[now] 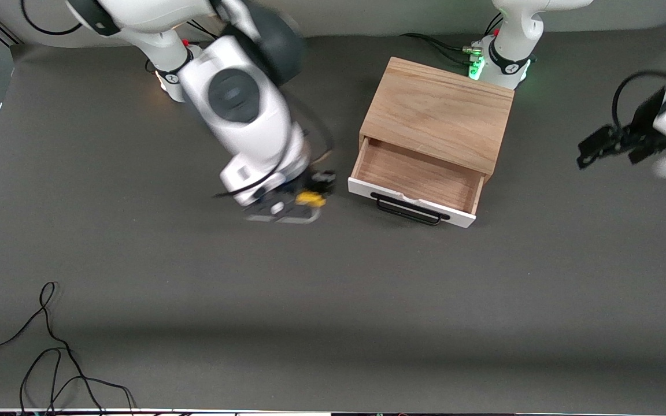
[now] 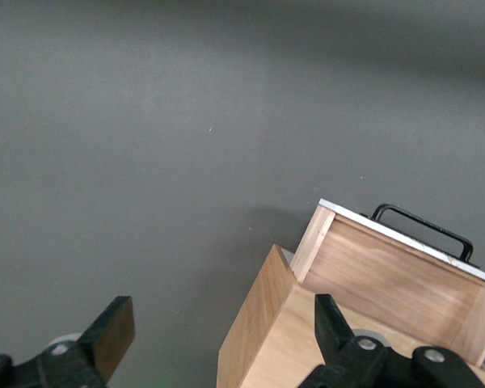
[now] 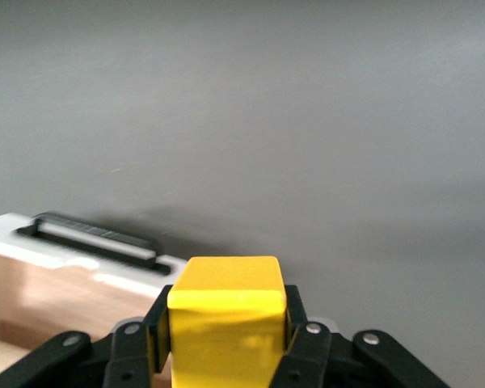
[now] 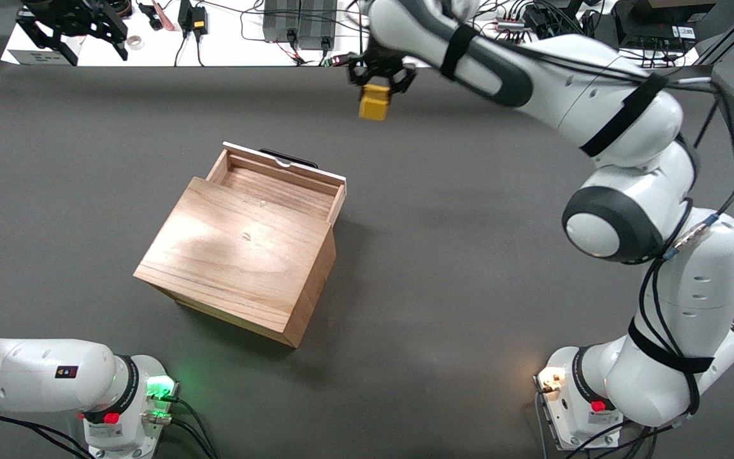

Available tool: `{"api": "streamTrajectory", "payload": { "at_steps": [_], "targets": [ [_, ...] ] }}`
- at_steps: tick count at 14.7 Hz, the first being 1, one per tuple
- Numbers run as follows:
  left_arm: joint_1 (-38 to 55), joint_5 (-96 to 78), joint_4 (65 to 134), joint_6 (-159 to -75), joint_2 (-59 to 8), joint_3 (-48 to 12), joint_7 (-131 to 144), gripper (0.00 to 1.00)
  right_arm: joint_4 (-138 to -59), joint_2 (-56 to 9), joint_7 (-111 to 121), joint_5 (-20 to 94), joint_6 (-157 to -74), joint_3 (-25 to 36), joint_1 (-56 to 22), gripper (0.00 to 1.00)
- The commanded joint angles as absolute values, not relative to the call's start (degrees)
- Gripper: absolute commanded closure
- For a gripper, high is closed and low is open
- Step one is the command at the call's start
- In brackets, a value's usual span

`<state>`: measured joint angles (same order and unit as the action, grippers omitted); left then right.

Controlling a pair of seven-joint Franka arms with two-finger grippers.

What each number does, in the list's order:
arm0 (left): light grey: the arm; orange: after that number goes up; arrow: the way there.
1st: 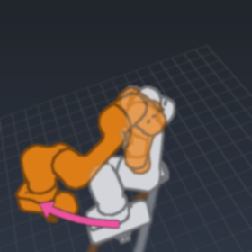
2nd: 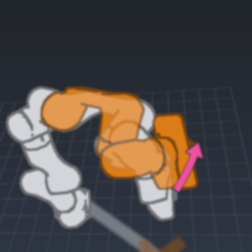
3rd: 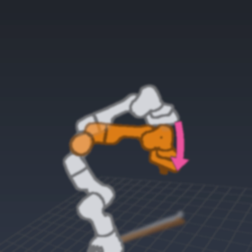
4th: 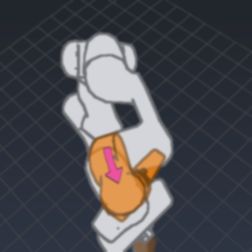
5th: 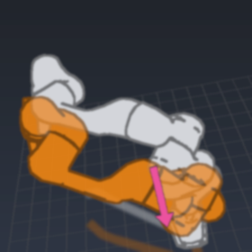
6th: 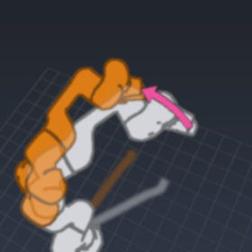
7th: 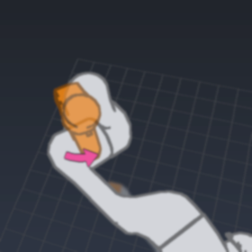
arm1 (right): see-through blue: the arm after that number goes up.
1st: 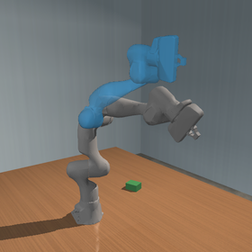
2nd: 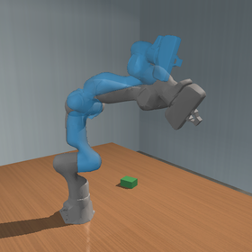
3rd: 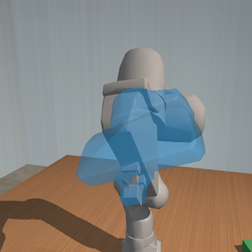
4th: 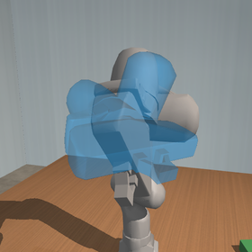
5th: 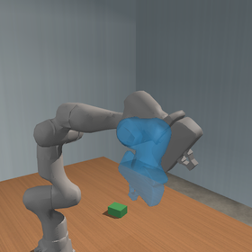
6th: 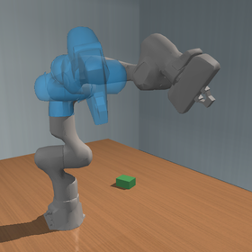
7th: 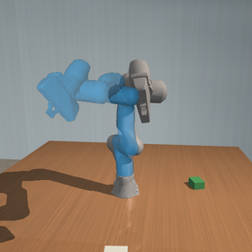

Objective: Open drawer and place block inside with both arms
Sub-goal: 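Carry the yellow cube with the right gripper over the open drawer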

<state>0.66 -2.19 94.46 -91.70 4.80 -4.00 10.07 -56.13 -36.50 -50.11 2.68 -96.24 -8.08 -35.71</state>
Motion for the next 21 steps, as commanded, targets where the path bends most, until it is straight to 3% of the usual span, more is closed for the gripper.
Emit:
{"api": "streamTrajectory", "payload": {
  "at_steps": [1,8,17,21],
  "targets": [
    [1.4,-1.2,96.7,-92.7,3.9,-3.7,8.9,0.01,-55.3,-39.8,-57.2,3.1,-102.5,-7.6,-40.5,1.00],
    [1.3,-0.9,92.0,-92.9,0.2,-3.5,3.5,0.00,-55.7,-45.7,-68.4,0.7,-108.1,-7.3,-47.0,1.00],
    [1.2,-0.5,92.5,-91.8,0.4,-3.3,3.3,0.00,-57.0,-48.3,-75.3,0.3,-109.0,-7.2,-49.6,1.00],
    [1.1,-0.5,93.0,-91.8,0.7,-3.3,3.3,0.00,-57.8,-49.7,-75.5,-2.4,-109.2,-7.2,-50.3,0.94]
  ]
}}
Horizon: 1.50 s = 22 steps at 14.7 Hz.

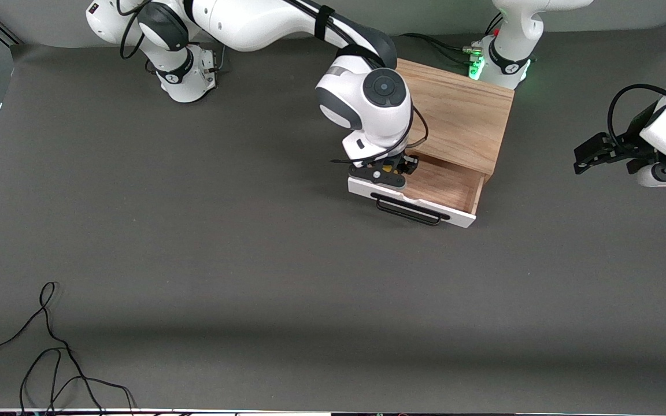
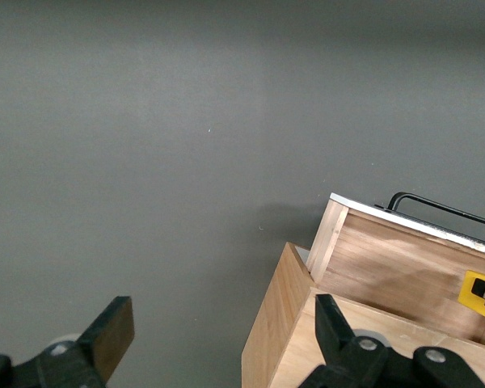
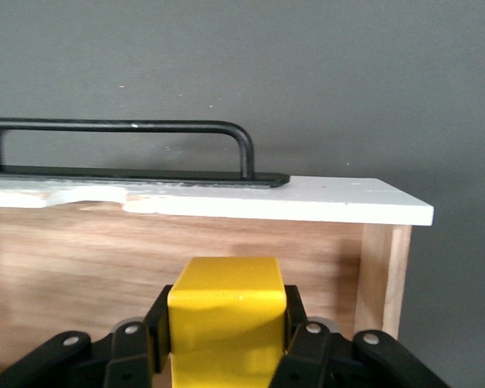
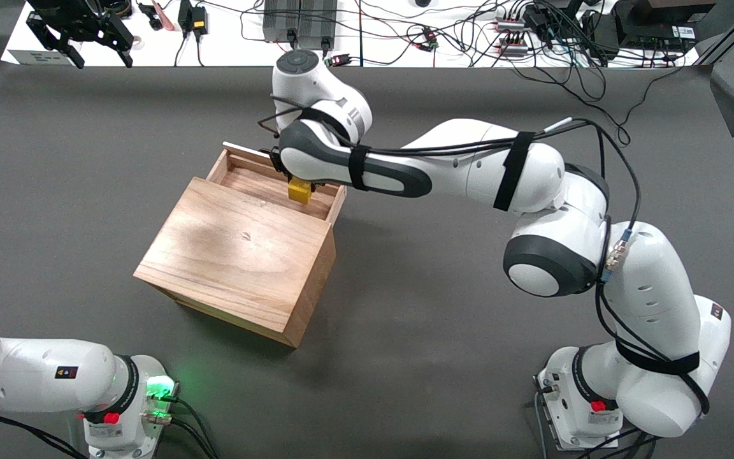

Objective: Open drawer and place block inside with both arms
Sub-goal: 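Lower the cube into the drawer and open the right gripper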

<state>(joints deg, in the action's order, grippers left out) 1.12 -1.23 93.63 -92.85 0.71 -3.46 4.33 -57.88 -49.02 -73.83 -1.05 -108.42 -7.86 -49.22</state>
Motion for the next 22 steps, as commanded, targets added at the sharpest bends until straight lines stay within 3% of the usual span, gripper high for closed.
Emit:
{"api": "streamTrajectory", "payload": {
  "at_steps": [1,5,10,11,12,13,17,22],
  "targets": [
    [1.1,-0.5,93.0,-91.8,0.7,-3.3,3.3,0.00,-57.8,-49.7,-75.5,-2.5,-109.2,-7.2,-50.3,0.94],
    [1.1,-0.5,93.0,-91.8,0.6,-3.3,3.3,0.00,-57.8,-50.4,-75.6,-2.6,-110.8,-7.2,-50.5,0.82],
    [1.1,-0.5,93.0,-91.8,0.6,-3.3,3.3,0.00,-57.9,-51.9,-76.1,-3.9,-113.0,-7.2,-50.8,0.78],
    [1.1,-0.6,93.0,-91.8,0.6,-3.3,3.3,0.00,-57.9,-51.9,-76.5,-4.0,-113.0,-7.2,-50.8,0.69],
    [1.1,-0.5,93.0,-91.8,0.7,-3.3,3.3,0.00,-57.9,-51.9,-76.6,-4.0,-113.0,-7.2,-50.8,0.40],
    [1.1,-0.5,93.0,-91.8,0.7,-3.3,3.3,0.00,-57.9,-51.9,-76.6,-4.7,-113.0,-7.2,-51.0,0.01],
    [1.1,-0.5,93.0,-91.8,0.7,-3.3,3.3,0.00,-57.3,-51.0,-76.6,-7.2,-112.3,-7.3,-51.3,0.00],
    [1.1,-0.5,93.1,-91.8,0.7,-3.2,3.3,0.00,-56.9,-42.9,-75.8,-5.7,-105.8,-7.2,-48.0,0.00]
  ]
}}
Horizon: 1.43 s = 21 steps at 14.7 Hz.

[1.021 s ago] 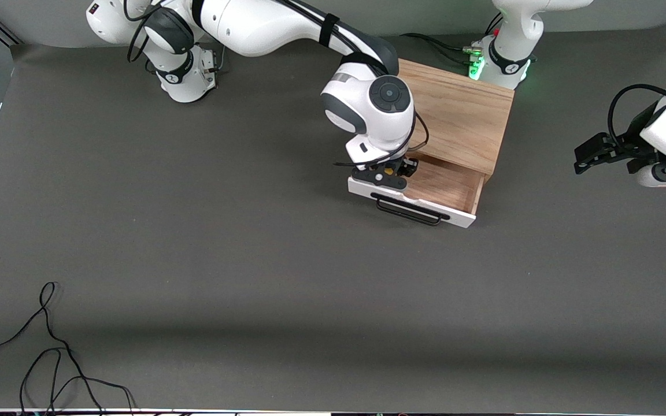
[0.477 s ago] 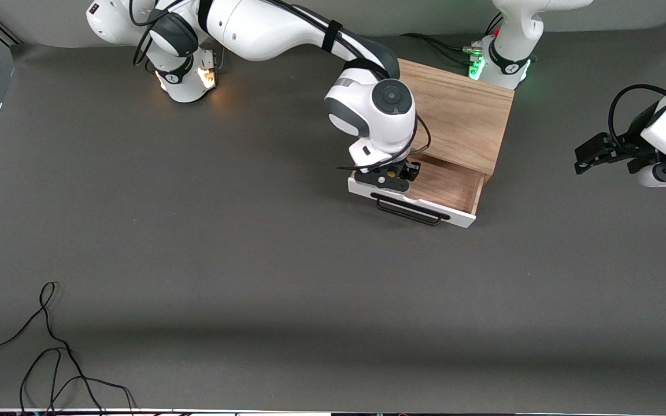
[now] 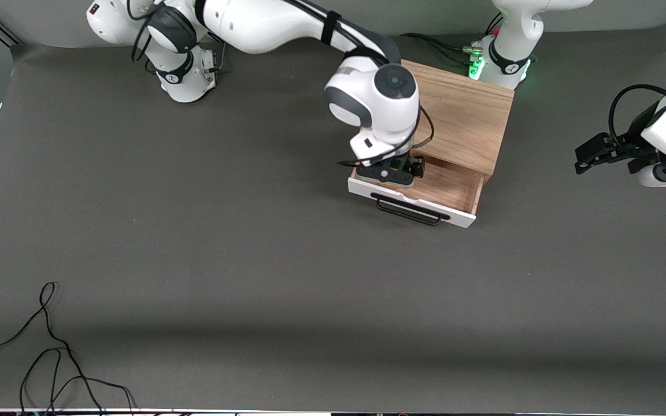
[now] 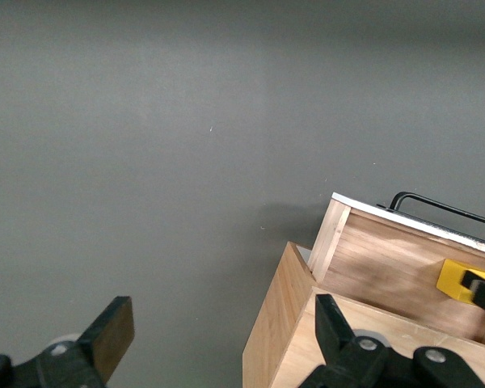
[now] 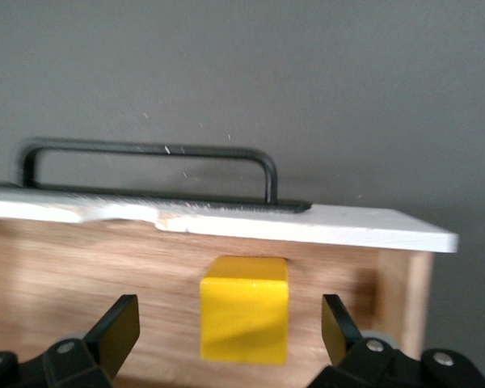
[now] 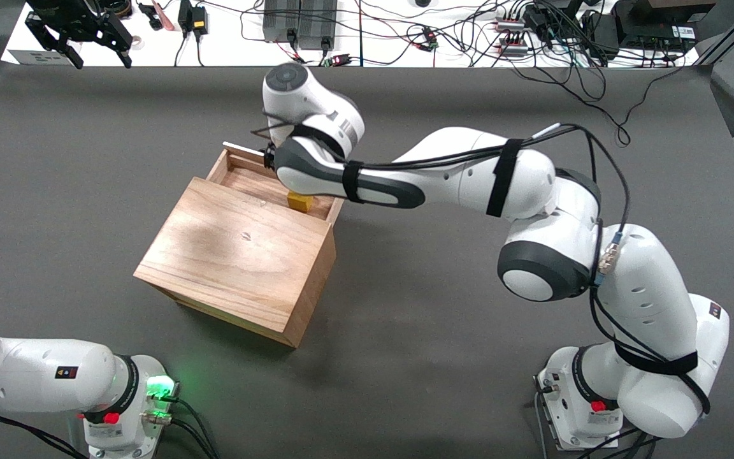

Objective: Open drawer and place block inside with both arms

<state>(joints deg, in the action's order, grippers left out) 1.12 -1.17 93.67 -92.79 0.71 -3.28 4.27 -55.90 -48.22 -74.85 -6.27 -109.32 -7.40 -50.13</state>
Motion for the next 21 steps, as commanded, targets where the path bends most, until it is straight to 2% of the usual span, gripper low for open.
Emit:
{"api": "streamTrajectory", "payload": {
  "at_steps": [1,4,6,8,12,17,19,21],
  "targets": [
    [1.1,-0.6,93.0,-91.8,0.6,-3.2,3.3,0.00,-57.0,-40.9,-75.7,-4.2,-105.1,-7.2,-45.9,0.00],
    [1.1,-0.5,93.0,-91.8,0.7,-3.2,3.3,0.00,-58.9,-34.5,-67.2,-3.4,-100.5,-7.2,-39.6,0.00],
    [1.1,-0.6,93.1,-91.8,0.6,-3.2,3.3,0.00,-61.2,-29.7,-58.4,2.4,-97.5,-7.0,-32.3,0.00],
    [1.1,-0.5,93.1,-91.8,0.7,-3.3,3.3,0.00,-65.2,-24.9,-49.2,6.8,-96.0,-6.9,-23.8,0.00],
    [1.1,-0.6,93.0,-91.8,0.6,-3.2,3.3,0.00,-75.9,-14.9,-30.8,6.9,-95.4,-4.8,-12.1,0.00],
    [1.1,-0.6,93.0,-91.8,0.7,-3.3,3.3,0.00,-86.1,-5.0,-20.2,6.3,-95.6,5.8,-11.0,0.00],
    [1.1,-0.5,93.0,-91.8,0.7,-3.3,3.3,0.00,-89.1,-2.8,-18.3,4.3,-95.7,6.9,-10.9,0.00],
    [1.1,-0.5,93.0,-91.8,0.7,-3.3,3.3,0.00,-90.9,-1.5,-14.2,2.3,-96.5,5.9,-7.5,0.00]
  ]
}}
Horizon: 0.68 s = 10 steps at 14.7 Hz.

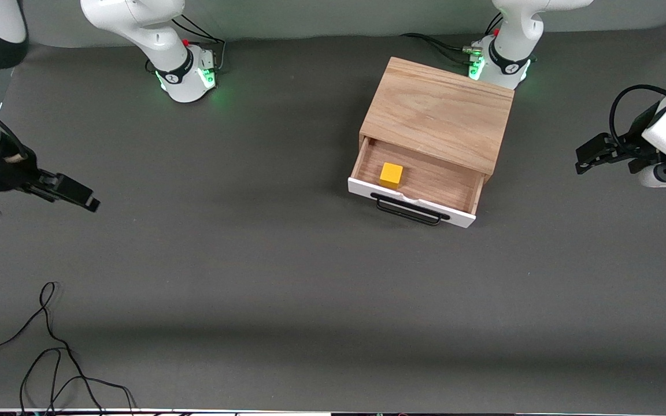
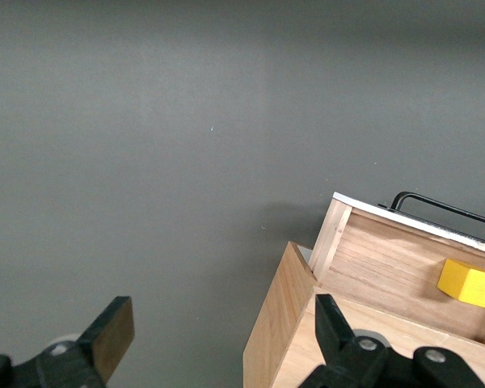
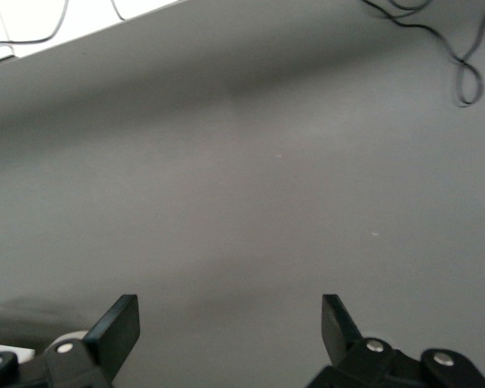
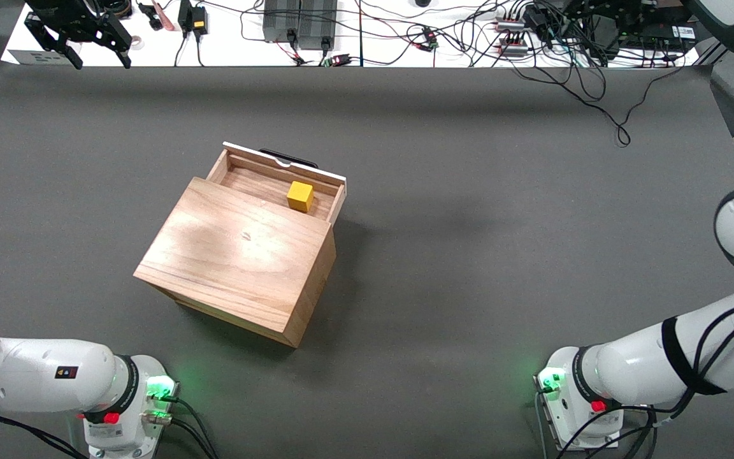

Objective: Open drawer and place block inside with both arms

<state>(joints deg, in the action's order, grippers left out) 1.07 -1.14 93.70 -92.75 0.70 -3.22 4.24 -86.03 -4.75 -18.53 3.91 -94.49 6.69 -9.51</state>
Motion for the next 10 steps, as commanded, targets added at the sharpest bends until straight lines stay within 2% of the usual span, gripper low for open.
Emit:
{"api": "streamTrajectory", "payload": {
  "at_steps": [1,4,6,10],
  "targets": [
    [1.1,-0.6,93.0,-91.8,0.7,-3.3,3.3,0.00,-92.8,-1.0,-11.0,2.4,-98.2,5.0,-5.7,0.00],
    [1.1,-0.5,93.1,-91.8,0.7,-3.3,3.3,0.00,-97.1,0.9,-9.4,2.0,-100.0,1.0,-3.2,0.00],
    [1.1,-0.5,93.0,-91.8,0.6,-3.2,3.3,0.00,-101.2,4.3,-9.9,1.8,-101.5,-0.5,-2.9,0.00],
    [1.1,-0.6,93.0,-91.8,0.7,-3.3,3.3,0.00,-101.4,5.1,-8.8,1.0,-101.6,-0.5,-2.6,0.00]
  ]
}}
